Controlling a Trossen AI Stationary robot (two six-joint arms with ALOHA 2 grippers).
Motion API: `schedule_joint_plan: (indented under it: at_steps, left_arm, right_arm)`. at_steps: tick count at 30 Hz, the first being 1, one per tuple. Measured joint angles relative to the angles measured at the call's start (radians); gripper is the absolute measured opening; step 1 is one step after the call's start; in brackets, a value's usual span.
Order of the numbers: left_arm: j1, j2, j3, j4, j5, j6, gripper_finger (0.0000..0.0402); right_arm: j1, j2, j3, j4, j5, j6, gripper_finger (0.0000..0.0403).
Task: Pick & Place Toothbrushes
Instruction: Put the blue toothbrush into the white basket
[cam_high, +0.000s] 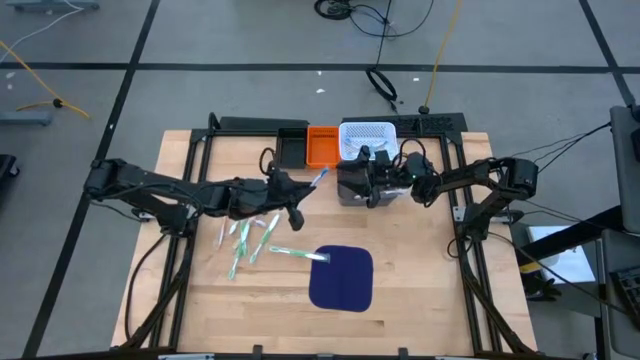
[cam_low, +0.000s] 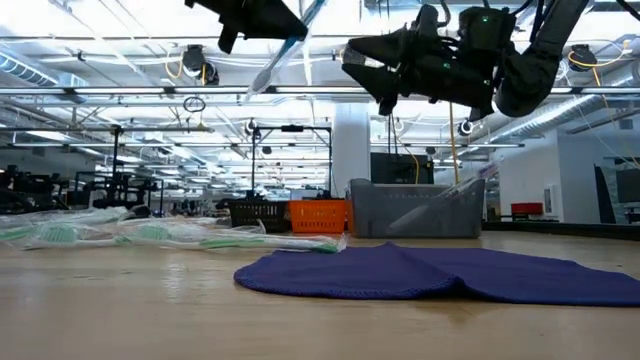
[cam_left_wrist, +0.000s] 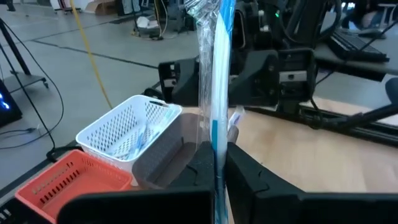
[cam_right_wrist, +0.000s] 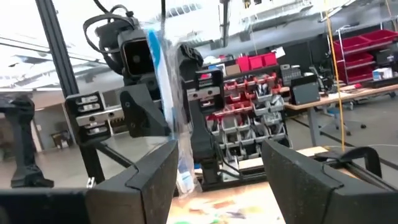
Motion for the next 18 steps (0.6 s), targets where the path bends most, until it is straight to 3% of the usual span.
schedule_joint_plan:
  at_steps: [18]
  left_arm:
    - [0.057, 0.133, 0.0, 0.172, 0.046, 0.018, 0.0013]
  right_arm:
    - [0.04, 0.0, 0.022, 0.005, -0.001, -0.033, 0.0224]
